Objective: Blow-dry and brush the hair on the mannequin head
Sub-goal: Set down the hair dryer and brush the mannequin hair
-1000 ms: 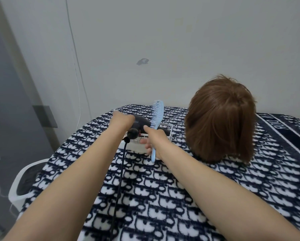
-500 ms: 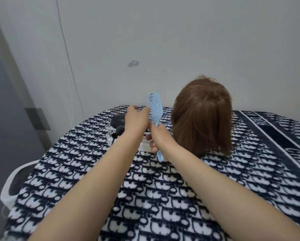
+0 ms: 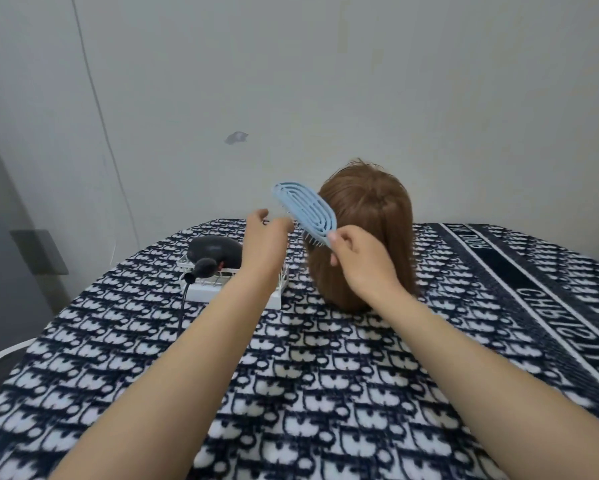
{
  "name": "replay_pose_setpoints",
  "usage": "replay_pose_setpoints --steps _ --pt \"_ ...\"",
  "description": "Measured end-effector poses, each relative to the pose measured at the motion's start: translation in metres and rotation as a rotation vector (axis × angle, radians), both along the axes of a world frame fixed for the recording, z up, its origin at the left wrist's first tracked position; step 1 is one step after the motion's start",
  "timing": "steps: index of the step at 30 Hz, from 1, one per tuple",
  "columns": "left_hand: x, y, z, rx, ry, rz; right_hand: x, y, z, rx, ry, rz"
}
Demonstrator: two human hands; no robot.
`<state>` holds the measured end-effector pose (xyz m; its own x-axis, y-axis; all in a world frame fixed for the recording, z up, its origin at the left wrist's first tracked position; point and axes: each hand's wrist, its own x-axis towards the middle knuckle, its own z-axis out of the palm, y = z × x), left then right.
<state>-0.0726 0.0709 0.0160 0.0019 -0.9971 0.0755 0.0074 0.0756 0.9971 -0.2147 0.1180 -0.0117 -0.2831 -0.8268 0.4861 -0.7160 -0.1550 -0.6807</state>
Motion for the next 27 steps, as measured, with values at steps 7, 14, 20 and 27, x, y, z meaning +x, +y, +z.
replay_pose_setpoints --steps 7,14,20,27 --pt "-0.033 -0.001 0.027 -0.348 -0.264 0.069 -0.066 -0.006 0.027 -0.253 0.452 -0.314" --pt "-0.074 -0.027 0.043 -0.573 -0.817 -0.189 -0.091 -0.016 0.014 -0.337 0.737 -0.239" --pt "-0.082 -0.033 0.041 -0.556 -1.001 -0.32 -0.092 -0.013 -0.02 -0.407 0.865 -0.182" --pt "-0.079 -0.041 0.034 -0.57 -1.032 -0.31 -0.093 -0.002 -0.085 -0.298 1.02 -0.004"
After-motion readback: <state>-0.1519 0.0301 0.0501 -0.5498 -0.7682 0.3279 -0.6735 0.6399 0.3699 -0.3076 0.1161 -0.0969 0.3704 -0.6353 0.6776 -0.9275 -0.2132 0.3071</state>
